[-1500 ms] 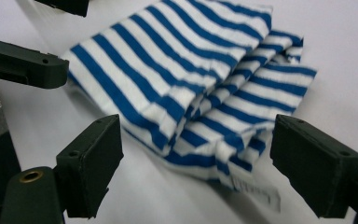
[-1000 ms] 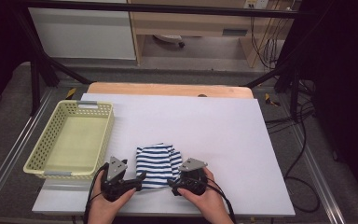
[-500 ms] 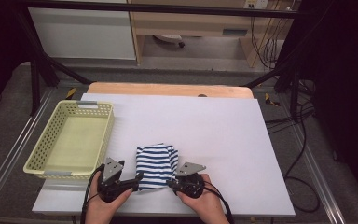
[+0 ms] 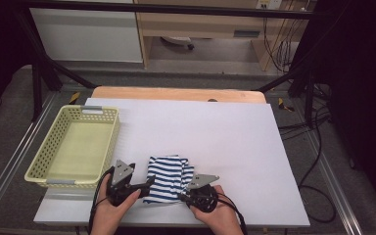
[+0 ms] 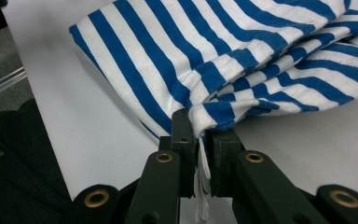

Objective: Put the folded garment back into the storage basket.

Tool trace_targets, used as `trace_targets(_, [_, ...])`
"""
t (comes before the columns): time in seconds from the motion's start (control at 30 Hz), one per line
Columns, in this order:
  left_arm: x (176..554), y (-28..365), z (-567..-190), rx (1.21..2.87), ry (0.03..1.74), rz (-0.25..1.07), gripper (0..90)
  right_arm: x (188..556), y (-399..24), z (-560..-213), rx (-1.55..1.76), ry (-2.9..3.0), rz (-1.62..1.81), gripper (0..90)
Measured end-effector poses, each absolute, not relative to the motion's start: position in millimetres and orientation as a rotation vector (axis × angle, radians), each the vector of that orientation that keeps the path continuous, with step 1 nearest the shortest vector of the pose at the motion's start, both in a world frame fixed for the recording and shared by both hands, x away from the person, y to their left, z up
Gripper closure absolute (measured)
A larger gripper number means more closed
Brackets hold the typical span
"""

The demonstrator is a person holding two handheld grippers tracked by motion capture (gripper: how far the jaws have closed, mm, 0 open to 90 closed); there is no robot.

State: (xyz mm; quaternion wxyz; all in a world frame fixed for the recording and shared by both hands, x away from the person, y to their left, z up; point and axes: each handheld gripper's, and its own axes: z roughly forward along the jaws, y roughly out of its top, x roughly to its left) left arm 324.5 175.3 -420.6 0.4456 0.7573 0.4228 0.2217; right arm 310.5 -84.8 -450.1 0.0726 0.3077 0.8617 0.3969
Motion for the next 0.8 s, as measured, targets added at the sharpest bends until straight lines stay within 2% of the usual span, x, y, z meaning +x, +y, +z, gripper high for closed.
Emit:
trace_targets(0.07, [338.7, 170.6, -413.8, 1.880, 1.056, 0.572, 18.5, 310.5, -84.6, -451.4, 0.924, 2.591, 1.187, 83.0])
trace_targets(0.13, [357.5, 166.7, -408.5, 1.846, 1.080, 0.556, 23.7, 311.3, -84.9, -453.5, 0.936, 2.589, 1.197, 82.8])
trace_targets(0.17, [367.1, 165.9, -406.6, 1.860, 1.091, 0.537, 27.8, 311.6, -85.3, -453.7, 0.937, 2.590, 1.203, 82.7])
trace_targets(0.2, [375.5, 163.8, -406.1, 1.875, 1.094, 0.541, 37.5, 311.6, -85.5, -453.9, 0.930, 2.588, 1.205, 82.6])
trace_targets(0.23, [382.7, 162.3, -406.4, 1.897, 1.096, 0.568, 43.3, 310.7, -85.9, -454.6, 0.912, 2.585, 1.203, 82.3])
trace_targets(0.43, [395.8, 167.6, -418.8, 1.917, 1.131, 0.553, 46.4, 311.3, -86.6, -455.9, 0.902, 2.586, 1.217, 82.1])
trace_targets(0.8, [403.0, 172.9, -454.6, 1.929, 1.221, 0.419, 49.9, 309.6, -84.1, -454.7, 0.882, 2.582, 1.185, 81.7])
